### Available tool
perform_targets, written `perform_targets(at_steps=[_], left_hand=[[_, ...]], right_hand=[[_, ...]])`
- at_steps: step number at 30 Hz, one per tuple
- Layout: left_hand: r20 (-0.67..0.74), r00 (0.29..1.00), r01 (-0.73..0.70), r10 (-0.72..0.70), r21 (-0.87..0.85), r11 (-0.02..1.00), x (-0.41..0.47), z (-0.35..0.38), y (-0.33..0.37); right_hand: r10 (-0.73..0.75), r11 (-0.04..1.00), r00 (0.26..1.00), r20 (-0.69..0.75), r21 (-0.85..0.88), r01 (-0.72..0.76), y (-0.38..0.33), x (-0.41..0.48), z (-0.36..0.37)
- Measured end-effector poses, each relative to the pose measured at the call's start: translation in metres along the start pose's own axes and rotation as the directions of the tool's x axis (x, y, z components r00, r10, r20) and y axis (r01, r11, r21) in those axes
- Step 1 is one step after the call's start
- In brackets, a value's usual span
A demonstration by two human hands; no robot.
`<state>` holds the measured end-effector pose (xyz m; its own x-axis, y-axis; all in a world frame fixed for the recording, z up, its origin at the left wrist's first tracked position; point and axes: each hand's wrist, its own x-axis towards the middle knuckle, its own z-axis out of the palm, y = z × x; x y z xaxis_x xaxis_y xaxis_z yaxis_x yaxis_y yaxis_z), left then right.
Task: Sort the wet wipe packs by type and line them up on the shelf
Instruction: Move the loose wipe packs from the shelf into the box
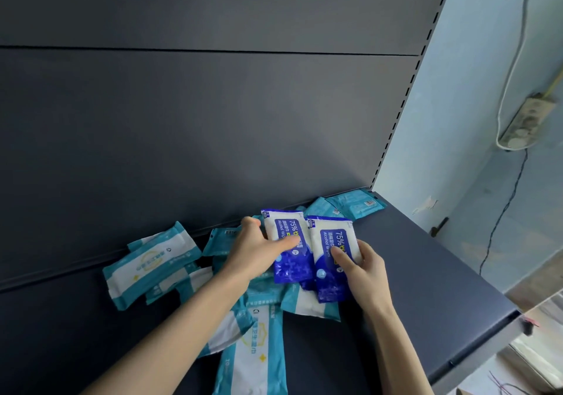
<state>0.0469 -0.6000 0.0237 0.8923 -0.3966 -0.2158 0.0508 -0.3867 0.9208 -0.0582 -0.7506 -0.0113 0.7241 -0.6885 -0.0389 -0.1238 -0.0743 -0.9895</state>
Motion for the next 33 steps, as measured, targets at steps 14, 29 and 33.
perform_targets(at_steps=[14, 29, 33], left_hand=[[0.028, 0.998, -0.036, 0.047, -0.308, 0.951, -0.016, 0.000, 0.006], [0.290, 0.938, 0.018, 0.190, -0.588, 0.809, -0.228, 0.001, -0.069], [0.411, 0.908, 0.124, 0.079, -0.444, 0.887, -0.277, 0.036, -0.118]], right_hand=[[-0.085, 0.993, 0.993, 0.085, 0.090, 0.078, -0.015, -0.018, -0.002], [0.068, 0.870, 0.997, 0.021, 0.488, -0.070, 0.009, -0.267, -0.068], [0.216, 0.833, 0.975, -0.049, 0.530, -0.157, 0.057, -0.347, -0.085]])
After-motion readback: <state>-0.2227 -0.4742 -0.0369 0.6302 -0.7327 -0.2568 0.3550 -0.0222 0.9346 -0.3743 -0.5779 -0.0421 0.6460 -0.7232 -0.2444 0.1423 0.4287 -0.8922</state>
